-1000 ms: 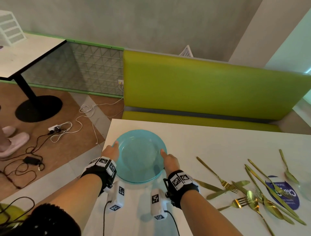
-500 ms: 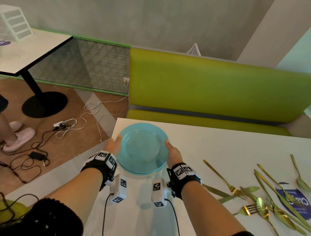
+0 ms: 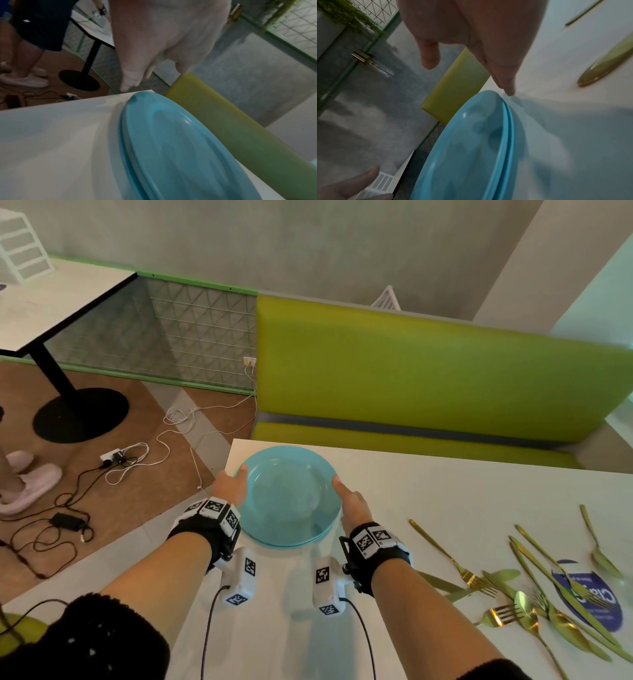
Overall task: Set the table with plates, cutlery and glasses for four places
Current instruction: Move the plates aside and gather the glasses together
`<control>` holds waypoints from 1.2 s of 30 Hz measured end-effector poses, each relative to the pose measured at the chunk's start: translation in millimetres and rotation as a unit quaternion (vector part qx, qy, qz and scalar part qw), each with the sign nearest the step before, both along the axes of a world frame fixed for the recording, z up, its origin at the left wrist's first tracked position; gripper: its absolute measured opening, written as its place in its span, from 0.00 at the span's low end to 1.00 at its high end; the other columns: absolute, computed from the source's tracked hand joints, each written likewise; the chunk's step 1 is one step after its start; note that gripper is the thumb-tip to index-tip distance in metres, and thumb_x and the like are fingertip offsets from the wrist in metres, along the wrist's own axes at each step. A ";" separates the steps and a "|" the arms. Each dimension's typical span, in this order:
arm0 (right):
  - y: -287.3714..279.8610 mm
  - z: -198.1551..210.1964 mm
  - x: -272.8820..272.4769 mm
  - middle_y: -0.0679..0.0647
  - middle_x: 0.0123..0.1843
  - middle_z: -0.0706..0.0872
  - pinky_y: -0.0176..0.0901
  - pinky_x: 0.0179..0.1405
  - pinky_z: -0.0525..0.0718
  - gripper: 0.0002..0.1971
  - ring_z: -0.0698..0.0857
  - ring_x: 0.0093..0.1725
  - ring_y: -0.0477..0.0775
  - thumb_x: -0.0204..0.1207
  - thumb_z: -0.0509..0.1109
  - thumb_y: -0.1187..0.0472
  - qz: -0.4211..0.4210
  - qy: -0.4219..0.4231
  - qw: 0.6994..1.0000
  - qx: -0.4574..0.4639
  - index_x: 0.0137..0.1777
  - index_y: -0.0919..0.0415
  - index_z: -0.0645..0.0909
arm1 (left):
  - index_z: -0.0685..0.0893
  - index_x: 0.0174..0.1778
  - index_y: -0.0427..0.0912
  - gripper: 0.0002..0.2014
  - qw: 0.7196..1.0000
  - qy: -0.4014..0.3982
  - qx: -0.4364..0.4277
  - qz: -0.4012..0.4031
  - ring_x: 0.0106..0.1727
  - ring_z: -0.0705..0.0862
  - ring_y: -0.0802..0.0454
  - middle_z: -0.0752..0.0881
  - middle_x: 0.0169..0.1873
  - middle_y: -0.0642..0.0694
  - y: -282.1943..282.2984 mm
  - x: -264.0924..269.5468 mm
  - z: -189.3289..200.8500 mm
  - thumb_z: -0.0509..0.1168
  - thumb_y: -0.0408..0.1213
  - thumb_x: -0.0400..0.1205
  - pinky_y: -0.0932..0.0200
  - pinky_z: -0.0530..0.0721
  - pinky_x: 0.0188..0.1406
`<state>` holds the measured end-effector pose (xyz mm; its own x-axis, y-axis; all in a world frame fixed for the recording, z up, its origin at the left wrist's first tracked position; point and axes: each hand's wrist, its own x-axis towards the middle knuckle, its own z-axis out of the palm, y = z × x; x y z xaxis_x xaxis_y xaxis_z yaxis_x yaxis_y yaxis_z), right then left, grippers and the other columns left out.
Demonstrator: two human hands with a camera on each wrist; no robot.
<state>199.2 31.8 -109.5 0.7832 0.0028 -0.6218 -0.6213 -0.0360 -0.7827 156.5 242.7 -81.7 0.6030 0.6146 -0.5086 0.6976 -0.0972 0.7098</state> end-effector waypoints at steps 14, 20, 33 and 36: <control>-228.1 58.5 -60.9 0.57 0.48 0.80 0.53 0.50 0.82 0.18 0.79 0.46 0.56 0.75 0.71 0.47 -0.151 0.030 0.983 -0.102 0.53 0.62 0.77 | 0.69 0.74 0.30 0.23 0.980 -0.153 0.048 -0.115 0.72 0.72 0.33 0.74 0.71 0.30 -185.3 38.7 50.2 0.61 0.32 0.82 0.46 0.69 0.70; -361.6 52.7 -100.8 0.58 0.42 0.82 0.46 0.34 0.82 0.14 0.82 0.40 0.57 0.78 0.68 0.55 -0.247 0.029 0.946 -0.206 0.60 0.61 0.79 | 0.70 0.72 0.34 0.21 0.960 -0.173 0.009 -0.221 0.72 0.75 0.39 0.77 0.70 0.35 -295.5 35.7 60.4 0.59 0.31 0.83 0.49 0.71 0.71; -525.4 47.7 -68.2 0.59 0.73 0.77 0.54 0.71 0.76 0.40 0.79 0.68 0.61 0.66 0.80 0.56 -0.269 -0.004 0.914 -0.305 0.76 0.59 0.67 | 0.77 0.65 0.40 0.15 0.925 -0.168 -0.025 -0.340 0.60 0.84 0.45 0.83 0.60 0.43 -479.7 40.5 60.7 0.62 0.35 0.82 0.56 0.79 0.59; -533.8 34.0 -52.8 0.58 0.76 0.73 0.52 0.74 0.71 0.43 0.74 0.74 0.60 0.65 0.81 0.58 -0.252 -0.011 0.921 -0.296 0.78 0.59 0.63 | 0.78 0.63 0.42 0.14 0.929 -0.161 -0.040 -0.332 0.58 0.84 0.46 0.84 0.57 0.44 -502.1 39.3 53.8 0.63 0.36 0.81 0.53 0.82 0.62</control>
<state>146.3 -502.0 -75.5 0.6050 -0.6993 -0.3808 -0.6597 -0.1725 -0.7314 195.8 -259.3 -27.9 0.9643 0.0215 -0.2638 0.2530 -0.3684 0.8946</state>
